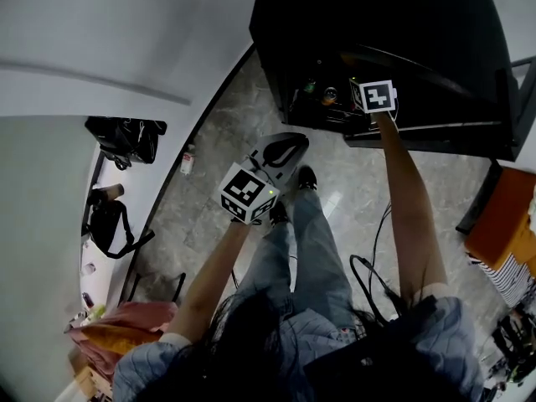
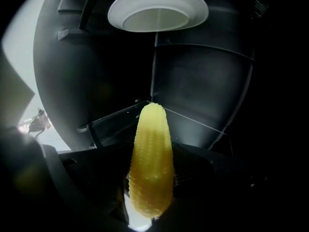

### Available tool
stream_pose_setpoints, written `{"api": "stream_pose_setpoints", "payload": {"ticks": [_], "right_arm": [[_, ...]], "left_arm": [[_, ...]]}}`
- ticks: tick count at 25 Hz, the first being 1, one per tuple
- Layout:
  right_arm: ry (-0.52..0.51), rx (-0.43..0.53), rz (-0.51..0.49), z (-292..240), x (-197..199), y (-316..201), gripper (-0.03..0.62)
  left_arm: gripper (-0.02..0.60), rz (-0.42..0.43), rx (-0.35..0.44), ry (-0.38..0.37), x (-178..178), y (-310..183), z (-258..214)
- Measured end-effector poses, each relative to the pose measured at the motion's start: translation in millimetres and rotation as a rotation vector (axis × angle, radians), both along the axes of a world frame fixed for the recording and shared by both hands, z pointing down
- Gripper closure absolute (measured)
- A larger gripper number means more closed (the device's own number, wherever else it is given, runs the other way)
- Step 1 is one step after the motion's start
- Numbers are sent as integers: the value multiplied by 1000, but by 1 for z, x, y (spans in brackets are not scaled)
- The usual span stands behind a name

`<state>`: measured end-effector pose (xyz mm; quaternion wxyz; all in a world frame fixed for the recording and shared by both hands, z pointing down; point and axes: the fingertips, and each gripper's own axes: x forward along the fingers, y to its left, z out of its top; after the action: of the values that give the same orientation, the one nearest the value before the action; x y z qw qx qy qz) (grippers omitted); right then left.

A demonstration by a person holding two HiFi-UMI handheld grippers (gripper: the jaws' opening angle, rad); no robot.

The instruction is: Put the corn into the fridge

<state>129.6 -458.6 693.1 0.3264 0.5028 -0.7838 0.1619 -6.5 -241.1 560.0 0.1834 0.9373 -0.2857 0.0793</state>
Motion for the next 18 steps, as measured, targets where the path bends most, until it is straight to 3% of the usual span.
{"api": "stream_pose_setpoints", "payload": {"ticks": [10,18], "right_arm": [[-52,79,97,-20,9,2,324],[-88,94,97,-41,12,23,324]], "left_arm": [[572,12,-22,-24,-6,11,5],[572,25,-33,-27,-8,23,4]]}}
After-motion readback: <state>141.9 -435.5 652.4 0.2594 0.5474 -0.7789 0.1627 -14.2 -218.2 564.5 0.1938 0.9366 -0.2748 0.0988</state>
